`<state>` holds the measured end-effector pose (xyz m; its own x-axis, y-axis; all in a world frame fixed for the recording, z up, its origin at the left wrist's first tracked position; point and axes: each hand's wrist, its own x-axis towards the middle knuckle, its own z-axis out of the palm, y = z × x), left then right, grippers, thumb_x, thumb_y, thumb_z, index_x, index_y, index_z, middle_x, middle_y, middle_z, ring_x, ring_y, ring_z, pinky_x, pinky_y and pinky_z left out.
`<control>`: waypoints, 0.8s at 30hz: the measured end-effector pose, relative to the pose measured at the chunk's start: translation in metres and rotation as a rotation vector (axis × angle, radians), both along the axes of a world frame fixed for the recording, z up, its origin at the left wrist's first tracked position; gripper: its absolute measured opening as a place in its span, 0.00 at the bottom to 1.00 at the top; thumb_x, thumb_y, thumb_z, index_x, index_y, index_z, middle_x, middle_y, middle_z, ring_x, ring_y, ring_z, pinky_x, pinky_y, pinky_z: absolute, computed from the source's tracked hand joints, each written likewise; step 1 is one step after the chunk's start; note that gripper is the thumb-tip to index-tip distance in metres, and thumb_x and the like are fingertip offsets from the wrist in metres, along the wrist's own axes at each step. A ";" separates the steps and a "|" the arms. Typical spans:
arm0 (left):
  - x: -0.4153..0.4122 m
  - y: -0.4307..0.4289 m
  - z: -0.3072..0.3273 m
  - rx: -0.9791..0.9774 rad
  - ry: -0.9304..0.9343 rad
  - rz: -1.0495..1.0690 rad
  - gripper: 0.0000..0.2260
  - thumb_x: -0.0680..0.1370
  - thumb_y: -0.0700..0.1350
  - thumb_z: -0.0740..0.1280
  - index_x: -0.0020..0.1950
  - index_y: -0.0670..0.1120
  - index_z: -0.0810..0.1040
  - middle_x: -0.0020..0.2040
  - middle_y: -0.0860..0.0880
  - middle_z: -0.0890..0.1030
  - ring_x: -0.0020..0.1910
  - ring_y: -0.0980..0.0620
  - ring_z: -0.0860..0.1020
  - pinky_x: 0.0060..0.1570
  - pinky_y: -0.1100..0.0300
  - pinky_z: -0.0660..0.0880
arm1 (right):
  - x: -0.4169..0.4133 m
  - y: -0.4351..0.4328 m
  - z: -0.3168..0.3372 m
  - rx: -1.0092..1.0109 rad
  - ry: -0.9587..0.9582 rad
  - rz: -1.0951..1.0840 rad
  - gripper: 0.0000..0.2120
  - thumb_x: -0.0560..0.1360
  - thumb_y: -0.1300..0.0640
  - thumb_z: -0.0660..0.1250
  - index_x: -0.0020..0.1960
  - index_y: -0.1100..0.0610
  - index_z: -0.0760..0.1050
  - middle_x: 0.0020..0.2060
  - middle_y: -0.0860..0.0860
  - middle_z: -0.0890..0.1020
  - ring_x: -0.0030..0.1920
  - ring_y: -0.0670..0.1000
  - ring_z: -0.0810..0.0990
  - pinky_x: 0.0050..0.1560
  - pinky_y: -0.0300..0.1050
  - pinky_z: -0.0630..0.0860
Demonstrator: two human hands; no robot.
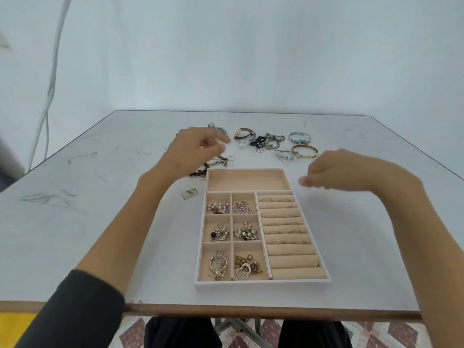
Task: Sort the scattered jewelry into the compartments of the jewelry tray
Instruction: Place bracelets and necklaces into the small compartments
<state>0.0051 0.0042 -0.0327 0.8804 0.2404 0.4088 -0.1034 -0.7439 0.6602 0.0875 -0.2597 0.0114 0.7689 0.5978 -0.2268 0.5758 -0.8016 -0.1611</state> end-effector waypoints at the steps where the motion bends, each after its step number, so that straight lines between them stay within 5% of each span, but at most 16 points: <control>1: 0.009 0.007 -0.005 -0.031 -0.015 0.085 0.06 0.76 0.43 0.68 0.48 0.52 0.82 0.36 0.58 0.78 0.37 0.55 0.75 0.42 0.65 0.71 | 0.008 0.009 0.001 0.057 -0.030 -0.030 0.14 0.76 0.45 0.64 0.36 0.52 0.75 0.42 0.52 0.80 0.49 0.54 0.79 0.56 0.52 0.75; 6: 0.041 0.020 -0.024 0.036 0.101 0.245 0.06 0.76 0.48 0.67 0.51 0.53 0.81 0.43 0.54 0.79 0.38 0.55 0.74 0.44 0.58 0.72 | 0.046 0.055 -0.009 0.247 -0.141 -0.118 0.04 0.70 0.55 0.69 0.43 0.54 0.80 0.43 0.54 0.83 0.46 0.56 0.81 0.45 0.45 0.74; 12: 0.064 0.011 -0.025 0.289 0.190 0.285 0.09 0.73 0.59 0.68 0.49 0.57 0.82 0.48 0.55 0.80 0.53 0.51 0.76 0.56 0.54 0.68 | 0.073 0.100 -0.035 0.302 -0.177 -0.119 0.09 0.70 0.61 0.68 0.48 0.52 0.82 0.48 0.53 0.82 0.50 0.56 0.80 0.44 0.44 0.68; 24: 0.068 0.010 -0.033 0.377 0.197 0.286 0.11 0.73 0.59 0.68 0.52 0.56 0.81 0.51 0.55 0.80 0.59 0.50 0.71 0.67 0.47 0.60 | 0.103 0.131 -0.056 0.316 -0.253 -0.221 0.13 0.68 0.55 0.73 0.51 0.58 0.79 0.49 0.56 0.82 0.50 0.58 0.80 0.44 0.44 0.71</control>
<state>0.0735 0.0142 -0.0653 0.8703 0.3504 0.3461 0.2383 -0.9146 0.3268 0.1905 -0.1287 -0.0446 0.8934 0.4228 0.1518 0.4492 -0.8437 -0.2940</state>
